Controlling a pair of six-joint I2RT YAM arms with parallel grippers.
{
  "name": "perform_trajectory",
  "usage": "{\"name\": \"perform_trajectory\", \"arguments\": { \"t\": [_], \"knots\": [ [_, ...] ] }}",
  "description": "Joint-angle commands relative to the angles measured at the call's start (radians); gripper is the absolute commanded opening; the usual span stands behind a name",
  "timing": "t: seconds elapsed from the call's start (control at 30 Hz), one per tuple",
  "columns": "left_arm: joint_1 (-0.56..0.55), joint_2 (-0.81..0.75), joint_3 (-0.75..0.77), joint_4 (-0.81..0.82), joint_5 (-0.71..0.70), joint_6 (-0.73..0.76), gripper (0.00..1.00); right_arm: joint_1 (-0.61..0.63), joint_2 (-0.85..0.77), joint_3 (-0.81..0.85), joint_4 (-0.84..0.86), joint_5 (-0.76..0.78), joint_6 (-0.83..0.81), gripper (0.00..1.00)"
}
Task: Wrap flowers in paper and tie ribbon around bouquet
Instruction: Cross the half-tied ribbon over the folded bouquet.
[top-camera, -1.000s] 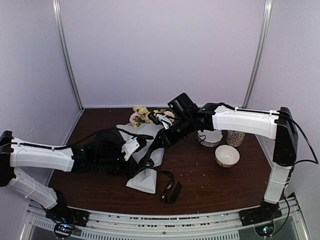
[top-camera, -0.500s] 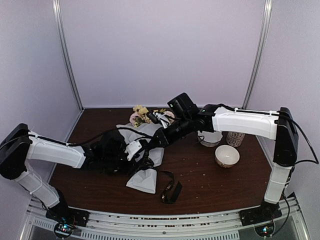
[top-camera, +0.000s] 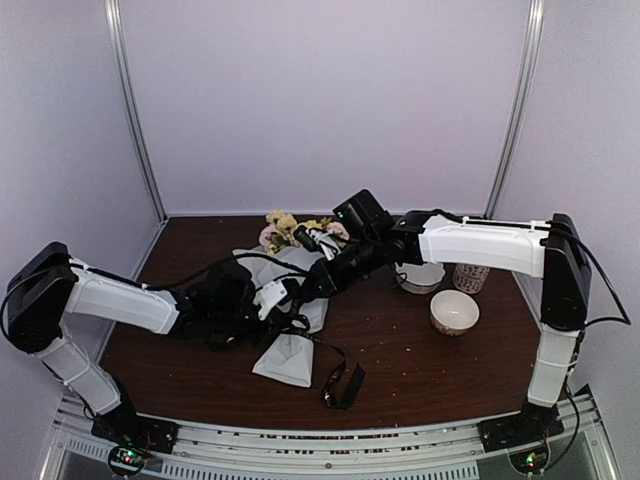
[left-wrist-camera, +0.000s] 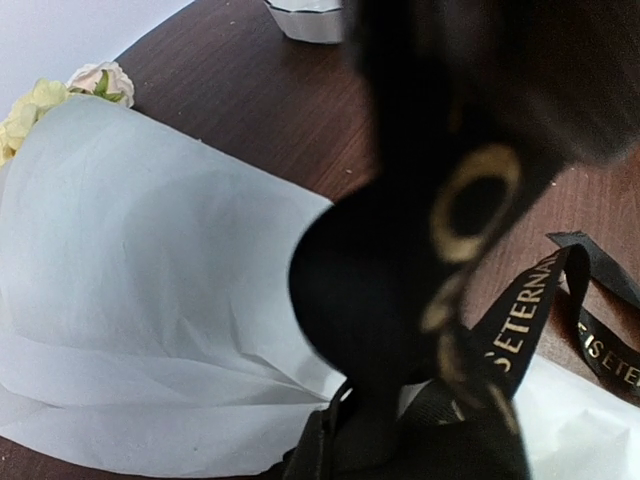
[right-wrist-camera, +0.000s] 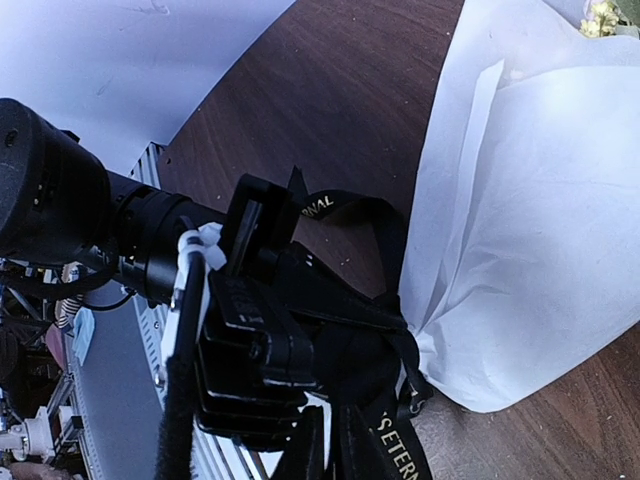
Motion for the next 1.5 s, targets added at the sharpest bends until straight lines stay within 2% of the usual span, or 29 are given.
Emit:
{"name": "perform_trajectory", "arguments": {
  "t": [0.0,0.1,0.23,0.3,0.43,0.63,0.73,0.87,1.0,1.13,1.27,1.47],
  "knots": [
    [0.007,0.023,0.004,0.109,-0.047,-0.023,0.0,0.049,0.005,0.067,0.044,-0.069,-0.054,0.09],
    [0.012,0.006,-0.055,0.232,-0.049,-0.042,0.0,0.097,-0.03,0.064,0.016,-0.099,-0.192,0.18],
    [0.018,0.016,-0.068,0.276,-0.021,-0.04,0.0,0.151,-0.118,-0.018,-0.022,-0.101,-0.376,0.41],
    [0.018,0.022,-0.075,0.294,-0.013,-0.035,0.0,0.146,-0.16,-0.055,-0.039,-0.113,-0.418,0.47],
    [0.018,0.017,-0.1,0.331,-0.019,-0.015,0.0,0.085,-0.239,-0.122,-0.006,-0.124,-0.413,0.59],
    [0.018,0.01,-0.117,0.346,-0.051,0.022,0.0,0.004,-0.272,-0.166,0.12,-0.123,-0.33,0.64],
    [0.018,0.003,-0.12,0.345,-0.055,0.036,0.0,-0.026,-0.242,-0.193,0.246,0.002,-0.251,0.57],
    [0.018,-0.045,-0.15,0.375,-0.03,0.037,0.0,-0.032,-0.064,-0.026,0.143,0.152,-0.21,0.49],
    [0.017,-0.082,-0.174,0.382,0.013,0.046,0.0,-0.032,0.103,0.104,0.064,0.103,-0.183,0.31],
    [0.018,-0.081,-0.184,0.383,0.016,0.044,0.0,-0.023,0.181,0.124,0.079,0.028,-0.175,0.19],
    [0.018,-0.091,-0.184,0.386,0.029,0.04,0.0,-0.017,0.233,0.131,0.083,-0.076,-0.17,0.15],
    [0.018,-0.116,-0.183,0.389,0.046,0.037,0.0,-0.01,0.295,0.135,0.09,-0.188,-0.162,0.14]
  ]
}}
